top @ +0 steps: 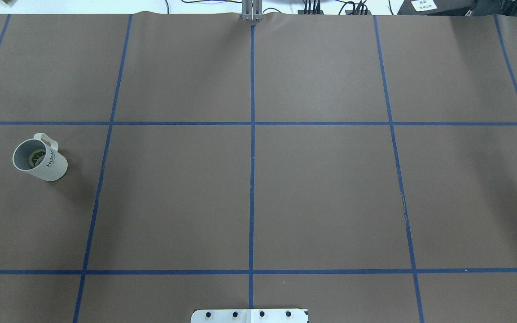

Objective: Left arm hands cup to right arm to dump lemon

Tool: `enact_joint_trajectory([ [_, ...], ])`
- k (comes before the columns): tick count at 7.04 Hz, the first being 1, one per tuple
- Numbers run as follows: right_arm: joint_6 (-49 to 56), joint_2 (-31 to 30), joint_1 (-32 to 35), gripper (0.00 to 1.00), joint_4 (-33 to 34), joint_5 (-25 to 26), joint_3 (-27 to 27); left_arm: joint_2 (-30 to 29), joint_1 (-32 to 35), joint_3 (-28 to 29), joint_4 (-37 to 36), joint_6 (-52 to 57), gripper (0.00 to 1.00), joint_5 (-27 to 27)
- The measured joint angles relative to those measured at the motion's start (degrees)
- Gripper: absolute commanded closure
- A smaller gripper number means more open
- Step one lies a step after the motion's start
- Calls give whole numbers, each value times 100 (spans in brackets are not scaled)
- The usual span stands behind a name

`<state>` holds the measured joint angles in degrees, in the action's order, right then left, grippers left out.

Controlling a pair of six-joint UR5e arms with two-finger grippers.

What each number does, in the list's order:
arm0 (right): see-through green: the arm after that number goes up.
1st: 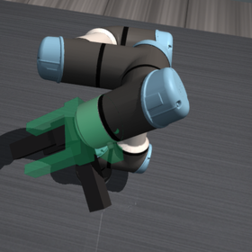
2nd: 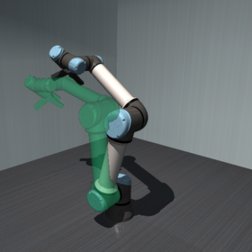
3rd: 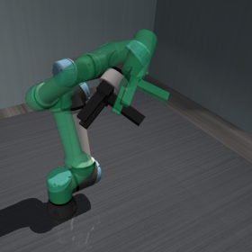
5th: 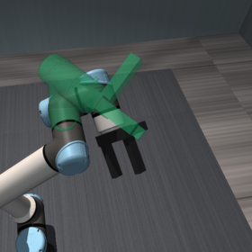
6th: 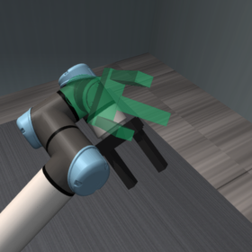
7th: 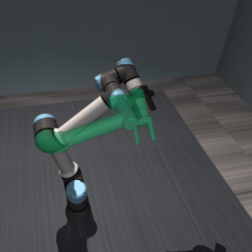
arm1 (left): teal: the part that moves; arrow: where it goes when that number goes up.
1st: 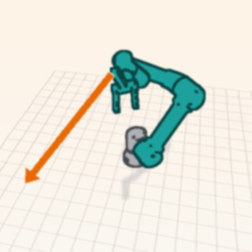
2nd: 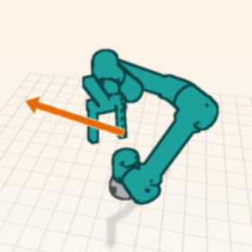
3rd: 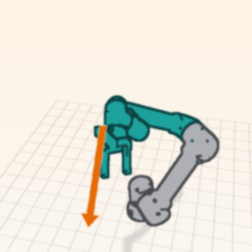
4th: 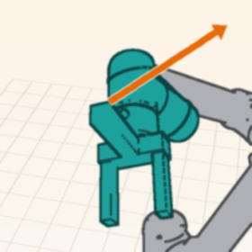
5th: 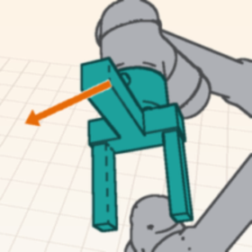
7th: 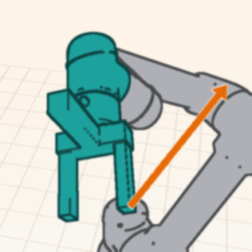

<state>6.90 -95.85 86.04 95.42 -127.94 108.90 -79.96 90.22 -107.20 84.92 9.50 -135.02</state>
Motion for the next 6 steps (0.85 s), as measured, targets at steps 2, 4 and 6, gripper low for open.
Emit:
enact_joint_trajectory([
  [2,-51,274,-1,0,-439,-7,128,-481,3,45,133,9,0,2],
  [4,-249,437,-10,0,-892,-14,134,-759,4,65,549,14,0,-13],
  [6,-366,418,-64,1,-1440,-43,6,-765,0,56,1011,-108,0,-23],
])
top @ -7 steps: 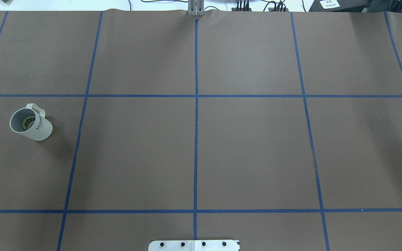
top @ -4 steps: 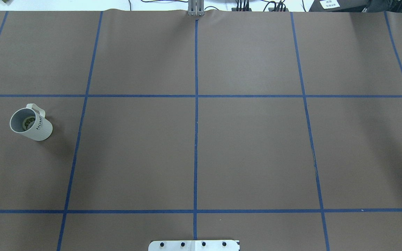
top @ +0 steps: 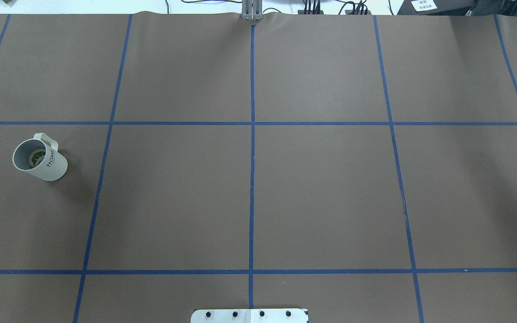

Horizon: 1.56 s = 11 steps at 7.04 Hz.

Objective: Left arm hands cup to right arm to dump lemon

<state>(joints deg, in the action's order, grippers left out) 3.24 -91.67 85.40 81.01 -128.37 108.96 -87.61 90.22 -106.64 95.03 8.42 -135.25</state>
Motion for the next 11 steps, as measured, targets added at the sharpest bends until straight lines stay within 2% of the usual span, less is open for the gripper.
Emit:
enact_joint_trajectory([
  [2,-89,18,-299,1,-742,-162,-48,-2,-185,-40,240,-642,0,-53],
  [4,-877,47,-793,1,-1331,-419,-28,36,-706,-17,422,-1592,0,-67],
  [5,-1282,86,-1108,1,-1500,-340,-25,52,-989,-6,535,-2191,0,8],
  [7,-1618,202,-1460,1,-1603,-106,-32,134,-1687,55,1168,-3412,0,505],
  [9,-1663,228,-1520,1,-1639,-68,-39,166,-2503,153,1843,-4418,0,930],
  [11,-1663,235,-1525,1,-1649,-65,-47,163,-3080,190,2085,-4974,1,1040],
])
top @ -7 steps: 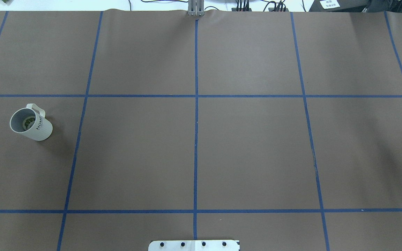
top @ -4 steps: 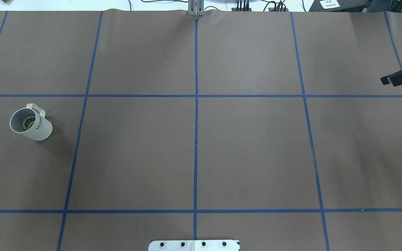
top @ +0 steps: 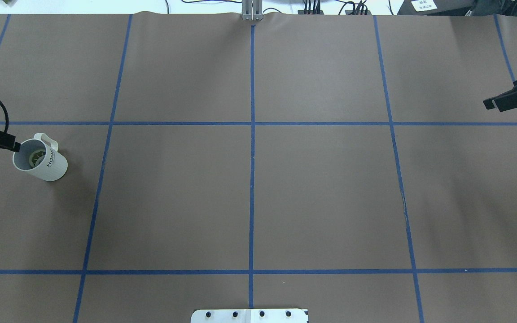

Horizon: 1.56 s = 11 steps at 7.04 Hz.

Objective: Left arm hands cup to right arm to dump lemon

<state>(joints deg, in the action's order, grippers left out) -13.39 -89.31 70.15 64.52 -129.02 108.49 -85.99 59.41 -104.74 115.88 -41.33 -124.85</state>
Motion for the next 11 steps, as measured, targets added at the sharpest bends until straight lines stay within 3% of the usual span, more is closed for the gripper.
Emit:
enact_joint_trajectory([
  [1,2,1,-1,1,-1,2,-5,-1,-134,25,20,-90,11,14],
  [6,3,8,-1,1,-1,9,-6,-23,-434,170,35,-129,96,479],
  [11,3,36,-1,1,-6,7,-4,-61,-432,-91,7,-109,100,464],
])
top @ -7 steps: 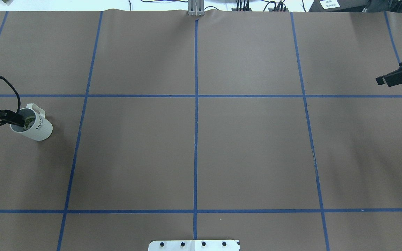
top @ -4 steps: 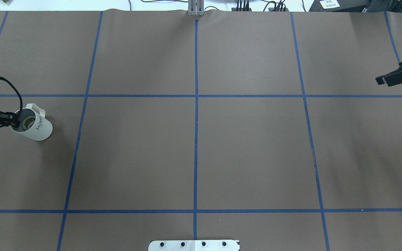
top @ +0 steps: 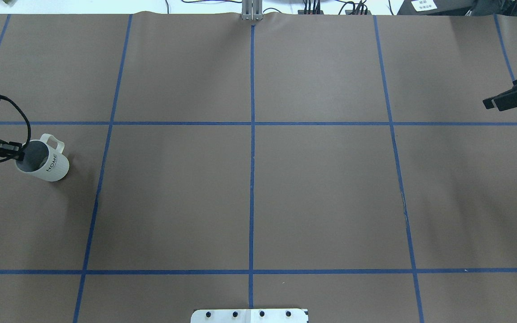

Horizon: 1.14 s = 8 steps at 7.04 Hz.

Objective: Left arm hands cup to right arm to dump lemon

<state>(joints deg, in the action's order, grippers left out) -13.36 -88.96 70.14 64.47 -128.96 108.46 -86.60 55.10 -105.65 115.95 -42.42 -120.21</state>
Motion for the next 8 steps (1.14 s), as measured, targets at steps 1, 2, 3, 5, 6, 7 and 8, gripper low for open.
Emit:
enact_joint_trajectory([
  [1,2,87,0,1,-31,1,-1,-14,13,-218,-41,-3,100,-90],
  [2,30,263,0,1,-106,0,-26,-82,69,-394,-72,-34,100,-257],
  [3,82,521,-22,1,-268,-7,-106,-282,158,-485,-165,-168,100,-409],
  [5,29,876,-199,7,-710,30,-268,-1064,240,-545,-723,-879,100,-499],
  [6,-52,929,-310,9,-957,193,-292,-1497,238,-550,-958,-1583,100,-507],
  [7,-172,946,-465,8,-1268,487,-304,-1839,223,-544,-1057,-2446,100,-515],
  [8,-281,976,-758,7,-1604,920,-316,-2172,199,-520,-1094,-3365,100,-524],
])
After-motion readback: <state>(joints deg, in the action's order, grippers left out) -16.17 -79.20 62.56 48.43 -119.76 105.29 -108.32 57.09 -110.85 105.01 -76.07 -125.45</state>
